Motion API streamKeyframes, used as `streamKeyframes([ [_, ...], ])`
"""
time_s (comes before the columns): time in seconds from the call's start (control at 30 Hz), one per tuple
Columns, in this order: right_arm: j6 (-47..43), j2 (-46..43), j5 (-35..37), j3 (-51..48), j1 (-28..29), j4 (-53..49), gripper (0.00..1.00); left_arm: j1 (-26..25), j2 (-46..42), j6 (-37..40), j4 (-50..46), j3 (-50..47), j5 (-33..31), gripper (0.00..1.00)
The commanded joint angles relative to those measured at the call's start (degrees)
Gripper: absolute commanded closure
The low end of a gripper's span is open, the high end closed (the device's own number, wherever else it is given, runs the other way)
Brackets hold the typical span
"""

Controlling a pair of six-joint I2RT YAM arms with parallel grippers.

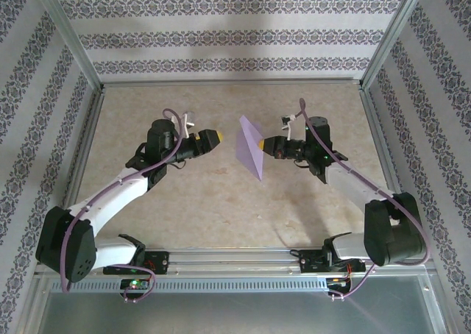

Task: Fold a paper plane with a square sheet of paper (fold left side to right side)
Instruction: Turn over the paper at the center of the table.

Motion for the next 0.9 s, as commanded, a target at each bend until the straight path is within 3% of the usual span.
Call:
streamKeyframes([
  [0.0, 5.4, -2.0, -3.8, -0.4, 0.2, 8.8, 1.00, 0.2, 1.4, -5.0, 11.1, 2.3, 6.9, 0.40],
  [0.6, 12.8, -0.5, -4.3, 3.2, 6.6, 17.7, 1.00, -3.5, 6.7, -3.6, 11.0, 7.4, 6.2, 0.53],
  [0.87, 13.8, 0.8, -3.5, 2.9, 7.5, 19.5, 1.00, -3.9, 6.9, -4.2, 12.8, 7.1, 6.0, 0.77],
])
